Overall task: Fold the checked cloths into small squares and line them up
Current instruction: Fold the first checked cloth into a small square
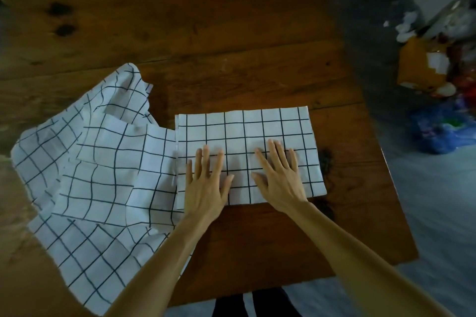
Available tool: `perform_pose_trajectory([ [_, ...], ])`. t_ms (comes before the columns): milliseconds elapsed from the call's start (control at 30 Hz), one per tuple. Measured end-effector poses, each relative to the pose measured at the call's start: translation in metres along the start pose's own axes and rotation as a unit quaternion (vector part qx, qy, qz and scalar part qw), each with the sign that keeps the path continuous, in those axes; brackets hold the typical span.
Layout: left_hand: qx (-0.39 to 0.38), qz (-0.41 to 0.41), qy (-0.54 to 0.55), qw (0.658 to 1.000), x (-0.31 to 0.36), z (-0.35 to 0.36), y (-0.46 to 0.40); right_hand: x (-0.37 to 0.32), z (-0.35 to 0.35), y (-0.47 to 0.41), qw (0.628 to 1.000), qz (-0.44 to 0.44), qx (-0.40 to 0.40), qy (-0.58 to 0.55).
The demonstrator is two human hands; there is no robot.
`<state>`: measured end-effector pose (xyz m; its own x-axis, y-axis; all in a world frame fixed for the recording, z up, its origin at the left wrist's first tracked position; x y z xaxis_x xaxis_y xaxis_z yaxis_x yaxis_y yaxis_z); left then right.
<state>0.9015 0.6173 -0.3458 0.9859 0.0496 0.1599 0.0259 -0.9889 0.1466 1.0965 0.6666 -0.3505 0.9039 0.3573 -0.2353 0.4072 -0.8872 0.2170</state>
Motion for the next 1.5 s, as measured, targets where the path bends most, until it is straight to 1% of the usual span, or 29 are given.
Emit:
perform_pose_trajectory([
  [133, -0.014, -0.019, 0.002, 1.0, -0.004, 0.008, 0.002, 0.001, 0.003, 0.001, 1.0, 0.007, -0.007, 0.012],
  [333, -0.004, -0.062, 0.005, 0.998, -0.008, 0.005, 0.006, 0.003, 0.003, 0.0, 1.0, 0.003, -0.004, 0.016],
  [600, -0.006, -0.083, 0.01, 0.996, -0.009, 0.007, 0.013, 0.002, 0.0, -0.002, 1.0, -0.003, 0.005, -0.003],
  [767, -0.002, -0.087, 0.025, 0.996, -0.01, 0.005, 0.015, 0.003, 0.003, -0.001, 1.0, 0.004, -0.003, 0.003],
  [867, 0.003, -0.084, 0.012, 0.996, -0.008, 0.004, 0.014, 0.002, 0.002, -0.001, 1.0, 0.006, -0.006, 0.01],
  [967, 0.018, -0.029, 0.01, 0.999, 0.006, 0.002, 0.007, 0.001, 0.003, 0.0, 1.0, 0.01, 0.001, 0.016],
  [1067, 0.004, 0.028, -0.001, 1.0, 0.022, 0.008, -0.003, 0.001, 0.005, 0.0, 1.0, 0.007, -0.001, 0.022],
  [1167, -0.012, 0.004, -0.015, 1.0, 0.022, 0.013, -0.003, 0.004, 0.004, 0.001, 1.0, 0.013, 0.002, 0.02],
  [1267, -0.009, -0.026, -0.015, 1.0, 0.01, 0.014, 0.004, 0.014, 0.001, 0.008, 0.999, 0.046, 0.004, 0.011],
  [1500, -0.016, -0.038, -0.019, 0.999, 0.001, 0.012, 0.008, 0.023, -0.005, 0.015, 0.998, 0.053, -0.012, 0.013],
])
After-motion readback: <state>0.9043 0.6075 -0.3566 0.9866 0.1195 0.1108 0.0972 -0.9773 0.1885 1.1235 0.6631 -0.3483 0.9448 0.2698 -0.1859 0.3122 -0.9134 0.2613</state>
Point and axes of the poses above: each hand's wrist, its own y-axis away from the middle knuckle, its own z-axis out of the palm, x = y × z, the point moved 2 cm from there along -y, towards the middle knuckle, and after that the axes turned 3 degrees about -y, right-handed, at the moved point
